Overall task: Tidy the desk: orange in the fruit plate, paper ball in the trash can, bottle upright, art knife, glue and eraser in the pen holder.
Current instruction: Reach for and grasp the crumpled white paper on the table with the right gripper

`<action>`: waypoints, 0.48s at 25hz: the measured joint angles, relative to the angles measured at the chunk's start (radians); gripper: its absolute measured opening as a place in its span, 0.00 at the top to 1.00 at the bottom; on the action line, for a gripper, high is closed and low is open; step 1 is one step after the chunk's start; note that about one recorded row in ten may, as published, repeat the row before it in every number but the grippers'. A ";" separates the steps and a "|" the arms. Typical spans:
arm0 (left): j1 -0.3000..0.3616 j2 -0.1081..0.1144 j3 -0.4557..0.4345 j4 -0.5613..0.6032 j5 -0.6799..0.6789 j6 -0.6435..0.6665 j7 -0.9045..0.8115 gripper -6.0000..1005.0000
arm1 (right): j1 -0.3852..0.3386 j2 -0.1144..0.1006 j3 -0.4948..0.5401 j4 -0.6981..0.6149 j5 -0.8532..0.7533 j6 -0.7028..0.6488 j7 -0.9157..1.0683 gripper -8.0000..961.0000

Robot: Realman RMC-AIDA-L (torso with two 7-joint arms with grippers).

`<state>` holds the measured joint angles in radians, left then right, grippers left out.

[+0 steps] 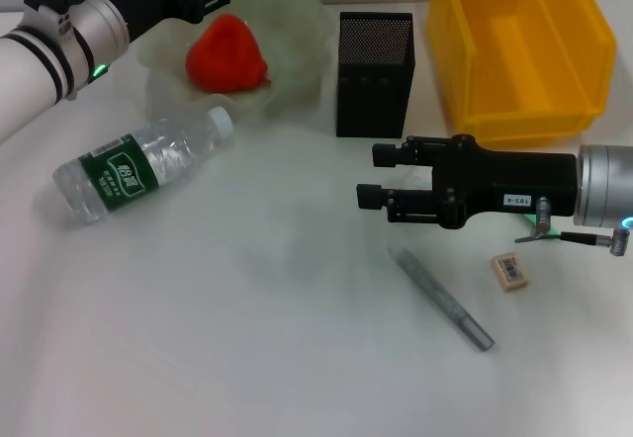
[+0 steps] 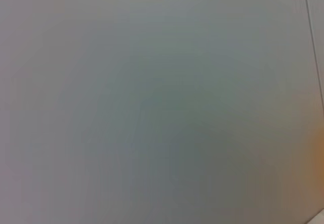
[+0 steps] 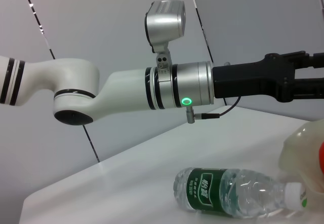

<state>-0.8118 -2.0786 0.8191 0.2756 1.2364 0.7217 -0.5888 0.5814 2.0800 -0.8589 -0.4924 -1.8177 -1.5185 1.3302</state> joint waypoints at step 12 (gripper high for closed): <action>0.049 0.004 0.000 0.001 -0.121 0.200 -0.144 0.21 | 0.002 0.000 0.000 -0.007 0.010 0.000 -0.008 0.36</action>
<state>-0.7623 -2.0746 0.8191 0.2768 1.1152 0.9214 -0.7326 0.5838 2.0801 -0.8590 -0.4990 -1.8075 -1.5185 1.3223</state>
